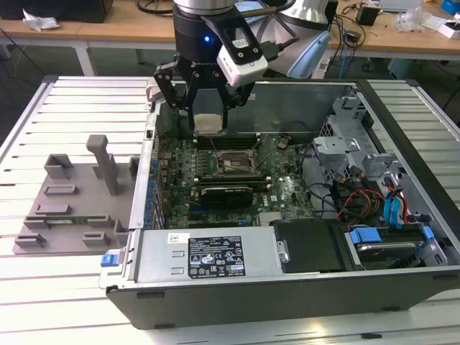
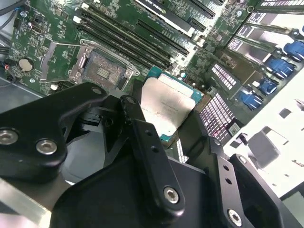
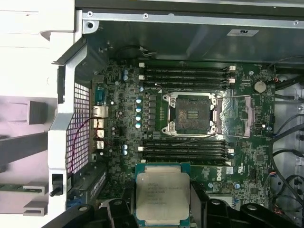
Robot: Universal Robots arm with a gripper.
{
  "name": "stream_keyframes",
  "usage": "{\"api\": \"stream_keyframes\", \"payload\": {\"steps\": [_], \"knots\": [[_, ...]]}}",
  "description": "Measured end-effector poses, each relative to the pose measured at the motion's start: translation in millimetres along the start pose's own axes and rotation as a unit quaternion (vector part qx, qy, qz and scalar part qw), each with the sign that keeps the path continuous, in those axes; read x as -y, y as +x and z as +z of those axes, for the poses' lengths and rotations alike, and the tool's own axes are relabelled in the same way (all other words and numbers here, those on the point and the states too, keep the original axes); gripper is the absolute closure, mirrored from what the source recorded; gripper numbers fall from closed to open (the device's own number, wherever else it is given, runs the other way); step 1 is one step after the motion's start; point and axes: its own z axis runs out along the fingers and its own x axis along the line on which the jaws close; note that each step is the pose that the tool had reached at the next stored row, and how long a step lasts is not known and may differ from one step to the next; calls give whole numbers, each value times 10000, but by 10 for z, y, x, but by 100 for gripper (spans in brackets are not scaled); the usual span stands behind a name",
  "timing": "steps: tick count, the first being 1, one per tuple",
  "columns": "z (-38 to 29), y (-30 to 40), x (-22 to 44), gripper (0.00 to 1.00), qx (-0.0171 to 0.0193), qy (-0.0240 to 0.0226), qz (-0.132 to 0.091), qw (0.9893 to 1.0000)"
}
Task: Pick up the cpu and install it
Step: 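Pick up the cpu and move it towards the insertion slot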
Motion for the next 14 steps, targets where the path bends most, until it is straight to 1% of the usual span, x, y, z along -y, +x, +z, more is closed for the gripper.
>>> {"api": "stream_keyframes", "payload": {"steps": [14], "knots": [[110,-72,0,45,0,0,0,10000]]}}
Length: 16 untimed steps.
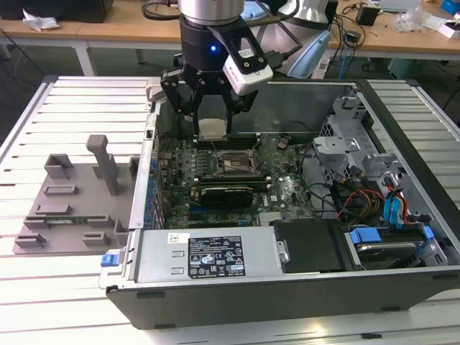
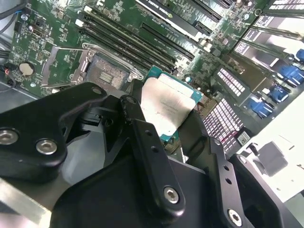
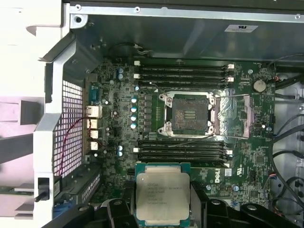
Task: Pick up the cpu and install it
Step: 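Pick up the cpu and move it towards the insertion slot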
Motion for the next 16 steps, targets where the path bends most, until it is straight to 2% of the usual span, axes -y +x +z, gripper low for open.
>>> {"api": "stream_keyframes", "payload": {"steps": [9,16], "knots": [[113,-52,-1,45,-1,4,0,10000],[191,-157,-46,45,-1,18,0,10000]]}}
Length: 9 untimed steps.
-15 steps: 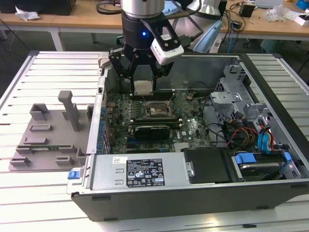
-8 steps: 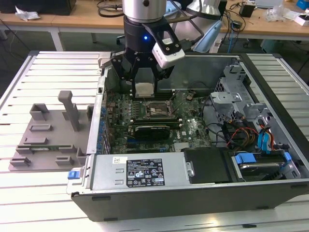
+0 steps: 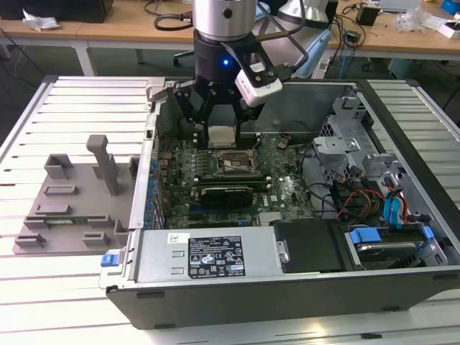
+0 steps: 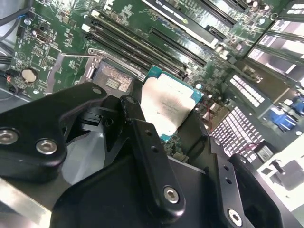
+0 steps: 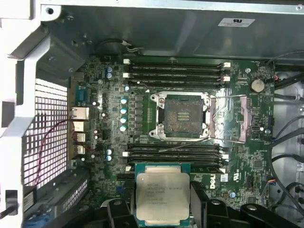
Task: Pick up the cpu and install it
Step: 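Pick up the cpu and move it towards the insertion slot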
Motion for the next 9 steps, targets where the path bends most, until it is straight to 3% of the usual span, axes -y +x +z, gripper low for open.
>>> {"api": "stream_keyframes", "payload": {"steps": [9], "knots": [[74,-58,-28,45,-1,41,-1,10000]]}}
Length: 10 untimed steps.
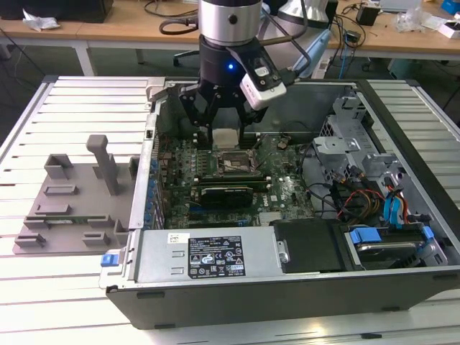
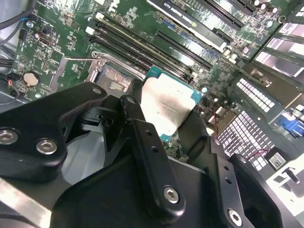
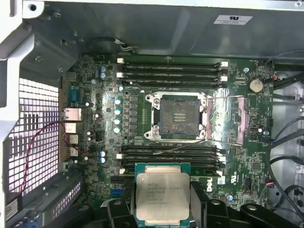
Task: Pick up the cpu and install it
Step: 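Pick up the cpu and move it towards the insertion slot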
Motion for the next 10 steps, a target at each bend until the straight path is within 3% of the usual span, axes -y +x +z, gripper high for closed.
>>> {"api": "stream_keyframes", "payload": {"steps": [10], "knots": [[85,-37,-1,45,1,2,0,10000]]}}
